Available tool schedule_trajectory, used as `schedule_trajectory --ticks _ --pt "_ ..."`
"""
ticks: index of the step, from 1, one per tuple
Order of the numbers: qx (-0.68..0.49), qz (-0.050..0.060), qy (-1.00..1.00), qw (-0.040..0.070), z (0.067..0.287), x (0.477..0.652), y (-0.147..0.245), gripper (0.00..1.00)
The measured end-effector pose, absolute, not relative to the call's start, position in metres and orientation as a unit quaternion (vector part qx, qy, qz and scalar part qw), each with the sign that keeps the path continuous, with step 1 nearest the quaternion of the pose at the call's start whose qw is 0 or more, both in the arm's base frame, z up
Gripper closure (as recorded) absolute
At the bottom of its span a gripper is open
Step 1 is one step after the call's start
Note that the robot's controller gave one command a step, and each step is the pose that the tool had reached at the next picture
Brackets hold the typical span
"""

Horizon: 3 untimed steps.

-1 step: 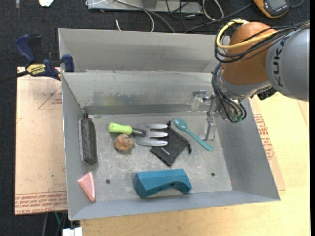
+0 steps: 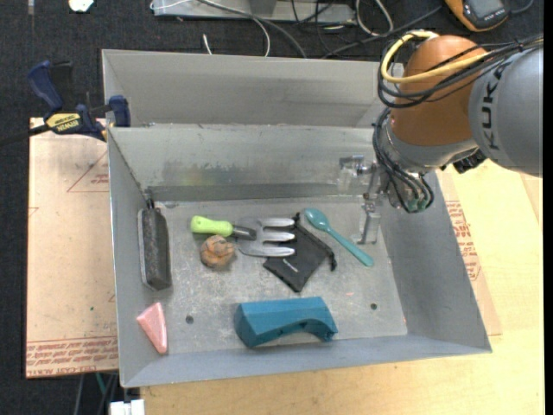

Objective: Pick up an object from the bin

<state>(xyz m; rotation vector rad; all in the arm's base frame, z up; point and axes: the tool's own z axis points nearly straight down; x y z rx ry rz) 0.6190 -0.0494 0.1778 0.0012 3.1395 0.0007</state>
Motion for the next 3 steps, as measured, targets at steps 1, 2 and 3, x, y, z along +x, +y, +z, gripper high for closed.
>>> schedule_trajectory --ticks 1,2,3 --pt "0.015 0.001 1.0 0.002 0.083 0.61 -0.006 0.0" --pt "0.005 0.0 1.0 0.004 0.067 0.61 -0.002 0.0" --pt "0.005 0.0 1.0 0.004 0.078 0.61 -0.002 0.0"
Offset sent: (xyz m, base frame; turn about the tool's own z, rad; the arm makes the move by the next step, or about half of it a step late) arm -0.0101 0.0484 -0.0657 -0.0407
